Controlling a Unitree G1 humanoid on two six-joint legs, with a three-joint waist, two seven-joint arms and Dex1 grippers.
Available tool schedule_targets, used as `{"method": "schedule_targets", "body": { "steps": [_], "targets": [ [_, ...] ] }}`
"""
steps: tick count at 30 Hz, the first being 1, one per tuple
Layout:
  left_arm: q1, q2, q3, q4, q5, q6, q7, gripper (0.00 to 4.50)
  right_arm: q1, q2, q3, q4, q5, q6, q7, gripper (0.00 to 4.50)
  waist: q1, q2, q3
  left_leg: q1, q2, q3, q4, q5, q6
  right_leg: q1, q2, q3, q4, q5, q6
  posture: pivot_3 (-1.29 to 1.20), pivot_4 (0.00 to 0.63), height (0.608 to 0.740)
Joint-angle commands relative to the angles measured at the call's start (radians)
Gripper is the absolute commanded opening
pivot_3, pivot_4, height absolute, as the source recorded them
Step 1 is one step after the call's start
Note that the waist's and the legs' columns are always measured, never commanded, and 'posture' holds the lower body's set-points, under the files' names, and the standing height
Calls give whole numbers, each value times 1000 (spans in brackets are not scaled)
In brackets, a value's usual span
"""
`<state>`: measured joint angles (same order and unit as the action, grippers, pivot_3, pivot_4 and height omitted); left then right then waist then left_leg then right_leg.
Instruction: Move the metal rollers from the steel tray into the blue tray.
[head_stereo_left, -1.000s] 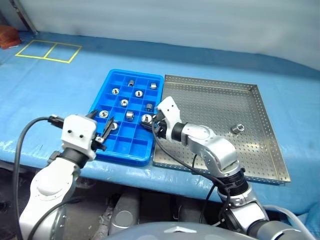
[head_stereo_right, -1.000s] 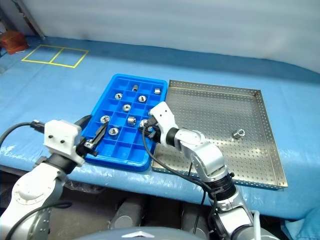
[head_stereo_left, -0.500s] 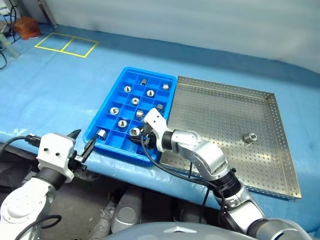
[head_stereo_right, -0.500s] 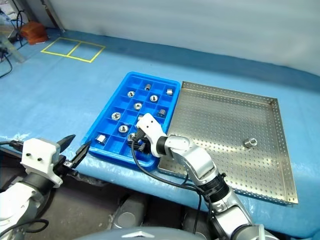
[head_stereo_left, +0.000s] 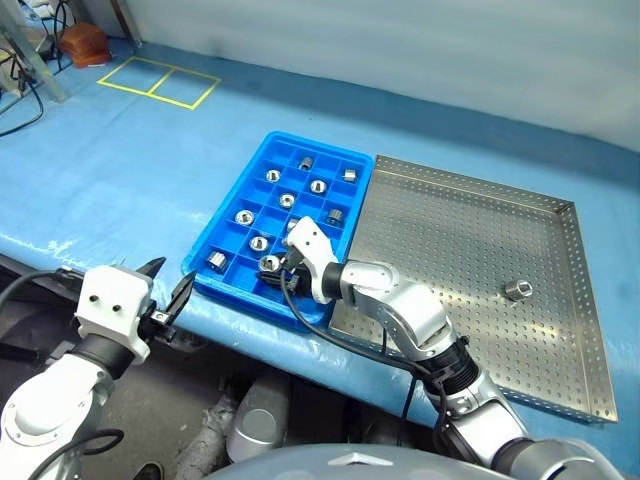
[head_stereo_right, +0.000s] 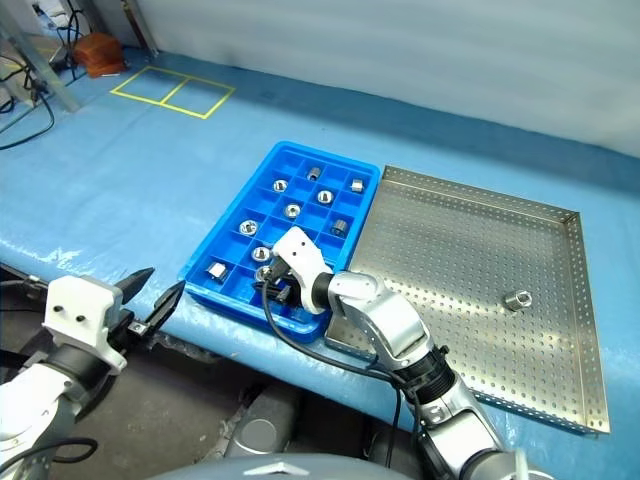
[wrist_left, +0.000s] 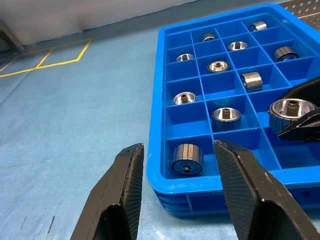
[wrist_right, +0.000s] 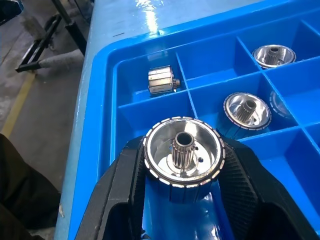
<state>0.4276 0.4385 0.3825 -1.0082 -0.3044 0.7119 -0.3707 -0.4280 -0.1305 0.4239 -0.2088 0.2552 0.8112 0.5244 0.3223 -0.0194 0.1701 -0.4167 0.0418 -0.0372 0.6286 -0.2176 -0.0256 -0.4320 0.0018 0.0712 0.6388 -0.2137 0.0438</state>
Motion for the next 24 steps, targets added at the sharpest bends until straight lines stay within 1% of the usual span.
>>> {"method": "schedule_targets", "body": {
  "steps": [1, 10, 13, 15, 16, 19, 24],
  "targets": [
    [-14, 13, -2, -21, -3, -6, 5, 2412, -7, 11, -4, -25, 1, -24, 0, 1707, 2, 0, 0, 0, 0, 0, 0, 0, 0, 0, 0, 0, 0, 0, 0, 506, 150, 740],
    [-55, 23, -42, 5, -2, -7, 4, 2412, 3, -3, -18, -36, -2, -17, -5, 1707, -1, 0, 0, 1, 5, -1, 0, -1, -5, -1, 6, 0, 4, -2, -4, 475, 150, 740],
    [-62, 23, -56, 10, -1, -8, 8, 2412, 6, -26, -7, -37, -5, -23, 17, 1707, -1, 0, 0, 1, 5, -1, 0, -2, -5, -1, 6, 0, 4, -3, -4, 475, 150, 740],
    [-66, 23, -63, 15, 0, -11, 10, 2412, 8, -31, -4, -39, -5, -28, 22, 2438, -2, 0, 0, 1, 5, -1, 0, -1, -5, -1, 6, 0, 4, -3, -4, 468, 150, 740],
    [-68, 23, -66, 18, 0, -12, 11, 2412, 9, -34, -2, -40, -6, -32, 24, 2691, -2, 0, 0, 1, 5, -1, 0, -1, -5, 0, 6, 0, 4, -3, -4, 468, 150, 740],
    [-76, 24, -76, 23, 1, -13, 13, 2412, 11, -35, -2, -45, -20, -47, 15, 3678, -3, 0, 0, 2, 5, -1, 0, -1, -5, 0, 6, 0, 4, -3, -5, 463, 150, 740],
    [-114, 17, -128, 39, -11, -20, 10, 2412, 16, -36, -40, -81, -27, -59, -20, 3678, -6, 0, 0, 2, 6, -1, 0, -1, -5, 0, 6, 0, 4, -3, -5, 431, 150, 740]
  ]
}}
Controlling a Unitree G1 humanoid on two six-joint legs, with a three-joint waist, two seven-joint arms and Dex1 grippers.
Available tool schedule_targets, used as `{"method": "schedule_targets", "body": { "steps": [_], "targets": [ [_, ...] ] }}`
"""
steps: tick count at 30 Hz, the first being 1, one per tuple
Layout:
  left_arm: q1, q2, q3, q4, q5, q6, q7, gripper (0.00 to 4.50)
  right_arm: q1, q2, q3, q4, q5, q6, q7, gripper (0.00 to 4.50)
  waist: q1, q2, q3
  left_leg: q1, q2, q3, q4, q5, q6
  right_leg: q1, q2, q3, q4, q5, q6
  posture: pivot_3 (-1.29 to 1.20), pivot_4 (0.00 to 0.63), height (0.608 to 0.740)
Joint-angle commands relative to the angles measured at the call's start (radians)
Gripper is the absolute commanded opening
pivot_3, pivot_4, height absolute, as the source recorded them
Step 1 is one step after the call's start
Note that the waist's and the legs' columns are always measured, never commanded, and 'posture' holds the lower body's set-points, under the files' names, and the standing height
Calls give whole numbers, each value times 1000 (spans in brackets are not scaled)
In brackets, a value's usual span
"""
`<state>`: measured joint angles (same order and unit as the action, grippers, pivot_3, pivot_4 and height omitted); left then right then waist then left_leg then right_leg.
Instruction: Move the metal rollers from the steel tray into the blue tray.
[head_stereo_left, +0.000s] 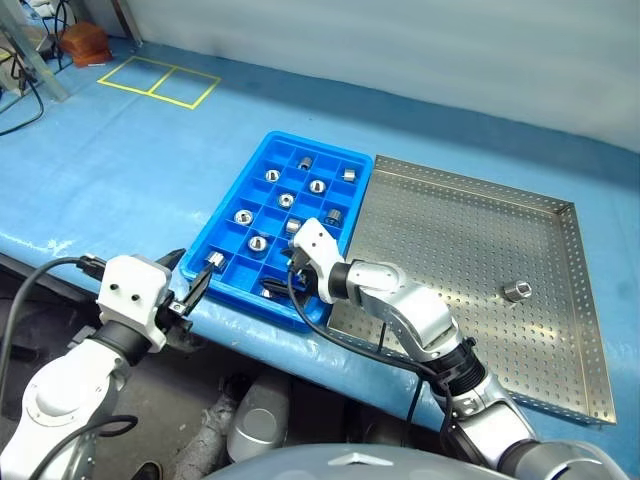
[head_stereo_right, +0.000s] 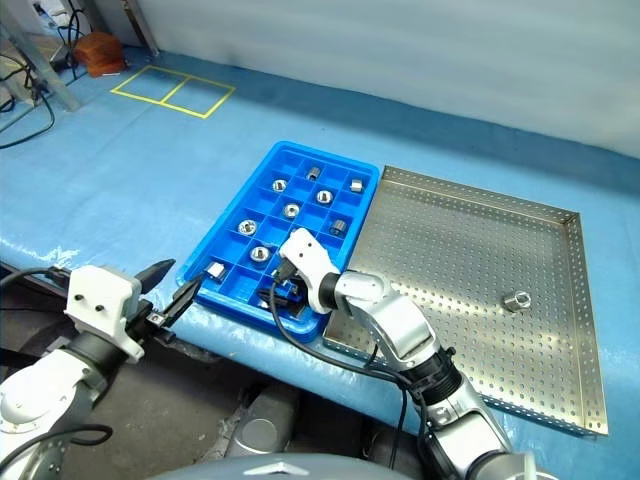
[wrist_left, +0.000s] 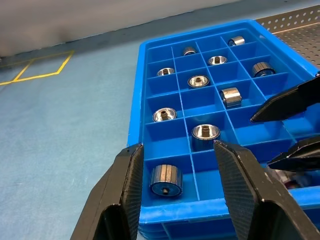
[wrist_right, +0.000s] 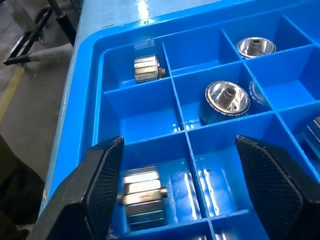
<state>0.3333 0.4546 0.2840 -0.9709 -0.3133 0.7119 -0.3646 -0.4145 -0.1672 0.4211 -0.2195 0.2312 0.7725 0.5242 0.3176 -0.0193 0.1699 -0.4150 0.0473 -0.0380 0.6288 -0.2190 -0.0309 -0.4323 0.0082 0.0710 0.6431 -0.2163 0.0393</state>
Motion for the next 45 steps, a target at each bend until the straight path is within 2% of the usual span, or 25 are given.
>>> {"method": "schedule_targets", "body": {
  "steps": [1, 7, 12, 16, 19, 23, 27, 33, 45],
  "targets": [
    [-26, -2, -44, 4, -4, -22, 2, 2412, 5, -2, -47, -82, -2, -20, -27, 3678, -1, 0, 0, 0, 0, 0, 0, 0, 0, 0, 0, 0, 0, 0, 0, 421, 150, 740],
    [-164, -89, -258, 82, -31, -56, -3, 2412, 34, -73, -160, -177, -42, 20, -122, 3678, -5, 0, -1, 0, -1, 0, 2, 0, -1, 1, -1, 0, 0, 0, 1, 338, 150, 740],
    [-365, -177, -417, 312, 44, -97, 27, 2412, 95, -124, -263, -213, -93, 58, -222, 3678, -37, 3, -3, 0, -1, 0, 3, 1, -1, 2, 0, 0, 0, 1, 1, 219, 150, 740],
    [-535, -266, -497, 514, 83, -141, 34, 2412, 153, -132, -335, -211, -125, 66, -294, 3678, -108, 3, -3, 0, -1, 0, 5, 1, -1, 3, 0, 2, 0, 2, 3, 99, 150, 740],
    [-599, -278, -551, 590, 103, -182, -9, 2412, 177, -118, -370, -189, -138, 56, -334, 3678, -184, 3, -3, -1, -2, 0, 6, 0, 1, 4, 0, 3, 0, 6, 8, 39, 150, 740],
    [-669, -293, -588, 671, 106, -225, -66, 2412, 200, -92, -406, -166, -148, 50, -376, 3678, -278, 4, -3, 0, -2, 0, 7, 0, 2, 4, 0, 5, 1, 8, 4, -9, 150, 740],
    [-695, -290, -587, 715, 121, -246, -86, 2412, 219, -74, -429, -175, -129, 54, -374, 3678, -346, 5, -4, 1, -1, 0, 8, 0, 2, 4, 1, 5, 4, 6, 8, -21, 150, 740],
    [-671, -292, -597, 709, 129, -247, -91, 2412, 213, -37, -473, -127, -101, 51, -374, 3678, -370, 5, -4, 3, -1, -1, 12, 1, 4, 5, 2, 7, 11, 6, 8, -6, 150, 740],
    [-613, -285, -608, 651, 137, -212, -88, 2412, 165, 8, -512, -49, -123, -56, -455, 3678, -371, 5, -4, 4, -4, 4, 20, 2, 7, 4, 2, 15, 17, 5, 8, 42, 150, 740]
  ]
}}
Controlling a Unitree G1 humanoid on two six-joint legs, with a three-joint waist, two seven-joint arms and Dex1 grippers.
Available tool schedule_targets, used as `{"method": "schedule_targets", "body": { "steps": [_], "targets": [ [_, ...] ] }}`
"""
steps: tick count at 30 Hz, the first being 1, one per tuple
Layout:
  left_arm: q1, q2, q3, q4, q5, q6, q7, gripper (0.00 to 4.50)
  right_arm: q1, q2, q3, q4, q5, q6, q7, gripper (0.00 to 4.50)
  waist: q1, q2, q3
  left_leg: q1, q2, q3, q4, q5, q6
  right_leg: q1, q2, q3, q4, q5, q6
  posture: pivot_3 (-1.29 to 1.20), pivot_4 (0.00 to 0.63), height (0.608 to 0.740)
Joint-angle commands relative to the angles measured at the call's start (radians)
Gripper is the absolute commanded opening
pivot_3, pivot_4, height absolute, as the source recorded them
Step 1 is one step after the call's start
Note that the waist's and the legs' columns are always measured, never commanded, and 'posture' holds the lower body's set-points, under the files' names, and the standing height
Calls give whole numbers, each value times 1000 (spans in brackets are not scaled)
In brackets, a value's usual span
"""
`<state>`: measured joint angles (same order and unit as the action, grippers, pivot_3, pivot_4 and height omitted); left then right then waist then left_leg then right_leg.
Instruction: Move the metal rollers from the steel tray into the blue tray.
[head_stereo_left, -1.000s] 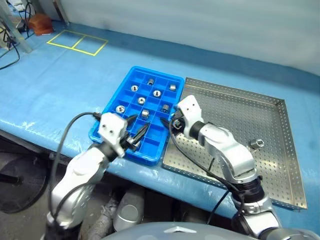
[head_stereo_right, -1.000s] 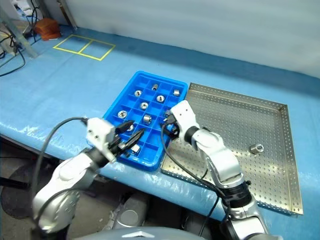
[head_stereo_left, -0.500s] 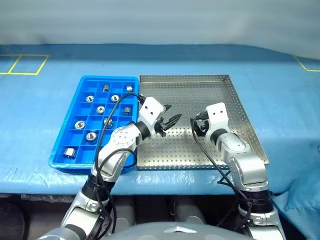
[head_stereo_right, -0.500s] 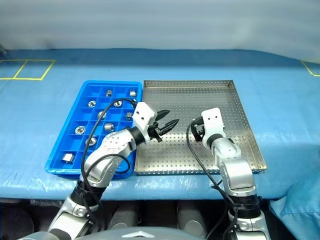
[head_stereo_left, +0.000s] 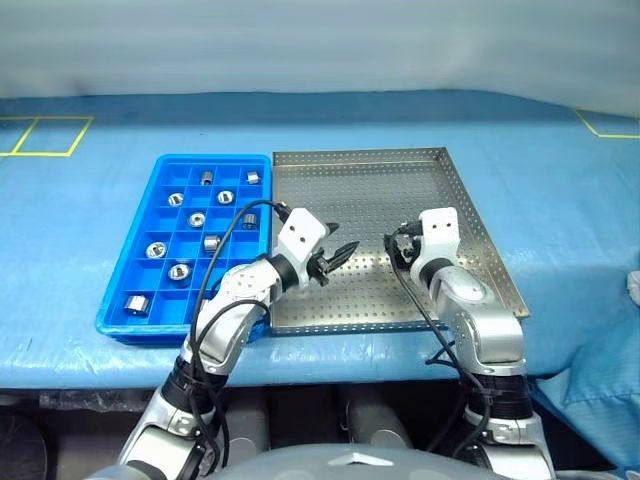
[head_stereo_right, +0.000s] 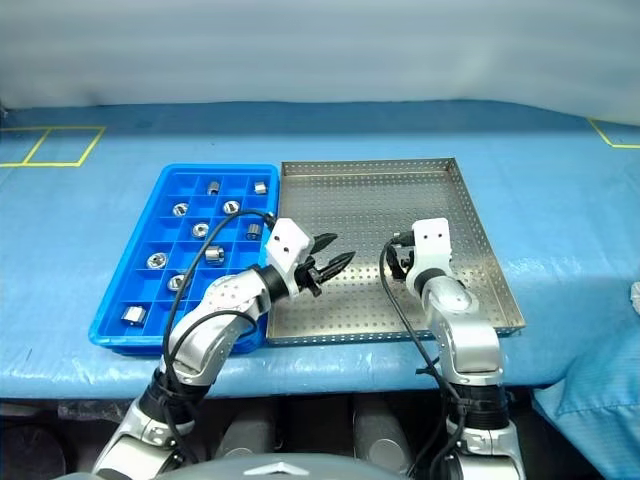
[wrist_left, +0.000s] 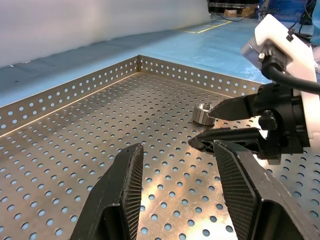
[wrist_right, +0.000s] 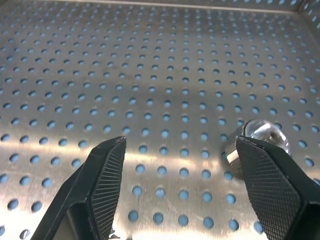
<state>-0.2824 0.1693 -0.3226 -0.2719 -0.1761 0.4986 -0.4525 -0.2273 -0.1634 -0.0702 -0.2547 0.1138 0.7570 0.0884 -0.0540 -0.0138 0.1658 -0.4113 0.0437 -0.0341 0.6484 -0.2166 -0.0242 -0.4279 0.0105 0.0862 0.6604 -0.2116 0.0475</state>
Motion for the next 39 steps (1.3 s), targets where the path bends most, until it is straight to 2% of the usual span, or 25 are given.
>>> {"method": "schedule_targets", "body": {
  "steps": [1, 14, 37, 39],
  "targets": [
    [4, 0, -3, -52, 0, 4, 0, 2412, -26, 5, -24, -6, -8, -41, -25, 3678, 2, 0, 0, 0, 0, 0, 0, 0, 0, 0, 0, 0, 0, 0, 0, 44, 150, 740],
    [16, -9, -14, -72, 4, 15, 2, 2412, -124, 76, -128, 108, -34, -3, -209, 3678, 4, 0, 0, 0, 0, 1, -1, 0, 0, -1, 0, 2, 0, 0, 1, 60, 150, 740],
    [49, 4, -34, -127, 12, 41, 14, 2412, -184, 141, -153, 264, -31, -24, -276, 3678, 17, 0, 0, 0, 0, 2, -2, 0, 0, -1, 0, 4, -1, 0, 1, 103, 150, 740],
    [50, 5, -34, -128, 13, 41, 15, 2412, -189, 144, -157, 276, -30, -27, -282, 3296, 18, 0, 0, 0, 0, 2, -2, 0, 0, -1, 0, 4, -1, 0, 1, 106, 150, 740]
  ]
}}
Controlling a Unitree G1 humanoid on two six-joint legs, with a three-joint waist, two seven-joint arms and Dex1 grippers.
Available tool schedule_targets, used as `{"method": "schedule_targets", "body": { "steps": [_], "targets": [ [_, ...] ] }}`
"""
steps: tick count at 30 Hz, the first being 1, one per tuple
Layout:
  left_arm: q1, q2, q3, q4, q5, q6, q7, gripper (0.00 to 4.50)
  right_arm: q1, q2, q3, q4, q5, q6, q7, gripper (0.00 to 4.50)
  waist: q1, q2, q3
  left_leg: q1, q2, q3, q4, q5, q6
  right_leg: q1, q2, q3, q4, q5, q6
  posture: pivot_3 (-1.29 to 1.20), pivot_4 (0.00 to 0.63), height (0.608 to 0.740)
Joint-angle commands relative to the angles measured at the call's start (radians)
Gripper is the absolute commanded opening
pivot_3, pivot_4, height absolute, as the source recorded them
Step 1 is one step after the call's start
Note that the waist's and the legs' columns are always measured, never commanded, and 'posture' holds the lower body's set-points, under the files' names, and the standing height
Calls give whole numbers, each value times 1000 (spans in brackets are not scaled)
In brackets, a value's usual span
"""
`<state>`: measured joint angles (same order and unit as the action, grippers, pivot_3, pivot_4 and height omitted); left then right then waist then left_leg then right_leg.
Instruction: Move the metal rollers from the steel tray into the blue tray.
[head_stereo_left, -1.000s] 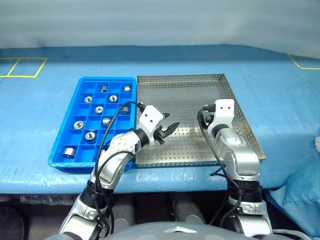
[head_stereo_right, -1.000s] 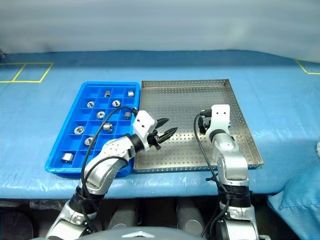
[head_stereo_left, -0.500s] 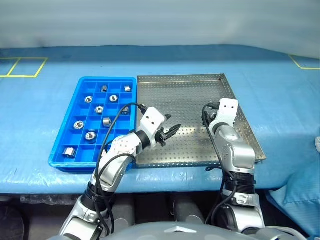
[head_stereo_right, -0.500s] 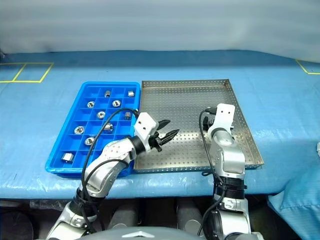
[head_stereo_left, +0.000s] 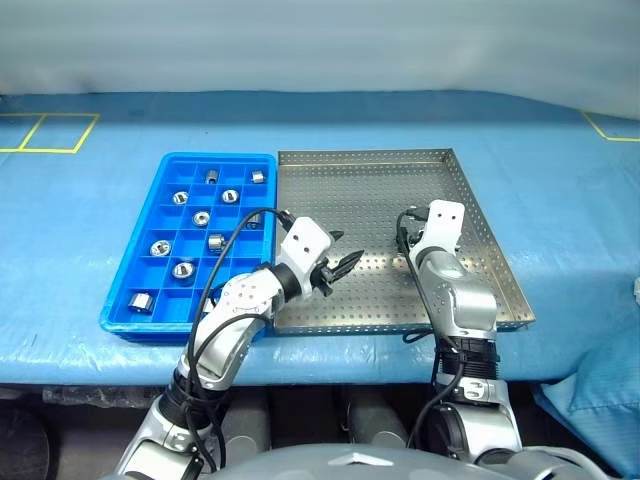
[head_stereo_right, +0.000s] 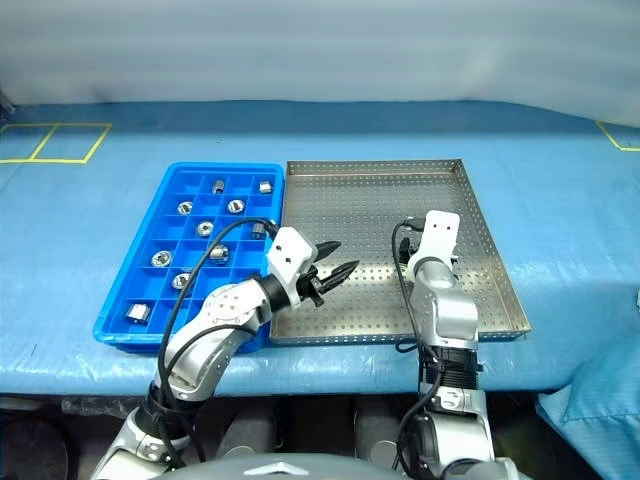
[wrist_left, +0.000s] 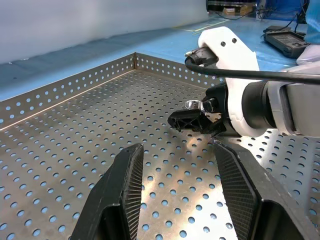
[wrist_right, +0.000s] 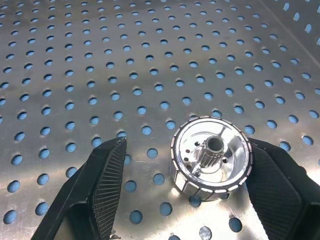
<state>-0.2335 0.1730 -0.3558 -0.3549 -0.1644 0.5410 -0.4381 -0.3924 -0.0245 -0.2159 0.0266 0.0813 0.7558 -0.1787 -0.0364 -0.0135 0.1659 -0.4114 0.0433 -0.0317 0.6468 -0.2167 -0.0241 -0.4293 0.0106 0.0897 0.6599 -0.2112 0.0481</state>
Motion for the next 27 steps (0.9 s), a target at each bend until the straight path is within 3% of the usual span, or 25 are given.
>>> {"method": "schedule_targets", "body": {
  "steps": [1, 5, 6, 14, 22, 27],
  "targets": [
    [1, 1, 0, -46, 1, -1, 2, 2412, -25, 6, -10, -3, 3, -27, -14, 3086, 0, 0, 0, 0, 0, 0, 0, 0, 0, 0, 0, 0, 0, 0, 0, 106, 150, 740],
    [3, 3, -2, -49, 2, 0, 6, 2412, -25, 2, -3, 0, 2, -31, -5, 1824, 0, 0, 0, 0, 0, 0, 0, 0, 0, 0, 0, 0, 0, 0, 0, 107, 150, 740],
    [2, 3, -1, -49, 2, 0, 6, 2412, -26, 2, -1, 1, 1, -33, -3, 1700, 0, 0, 0, 0, 0, 0, 0, 0, 0, 0, 0, 0, 0, 0, 0, 110, 150, 740],
    [7, 6, 4, -57, 4, 4, 15, 2412, -9, -14, 48, -45, 7, -33, 63, 1704, 0, 0, 0, 0, 0, 0, 0, 0, 0, 0, 0, 0, 0, 0, 0, 119, 150, 740],
    [42, 51, 50, -213, 31, 84, 86, 2412, 31, -122, 252, -330, 126, 62, 383, 1704, 4, 1, 1, 0, 0, 0, -2, 0, 0, -1, 0, 0, 0, 0, 0, 186, 150, 740],
    [88, 103, 117, -351, 75, 164, 152, 2412, 14, -162, 355, -413, 177, 85, 499, 1704, 26, 1, 1, 0, 1, -1, -2, 0, 0, -1, 1, -1, 0, -1, -1, 233, 150, 740]
  ]
}}
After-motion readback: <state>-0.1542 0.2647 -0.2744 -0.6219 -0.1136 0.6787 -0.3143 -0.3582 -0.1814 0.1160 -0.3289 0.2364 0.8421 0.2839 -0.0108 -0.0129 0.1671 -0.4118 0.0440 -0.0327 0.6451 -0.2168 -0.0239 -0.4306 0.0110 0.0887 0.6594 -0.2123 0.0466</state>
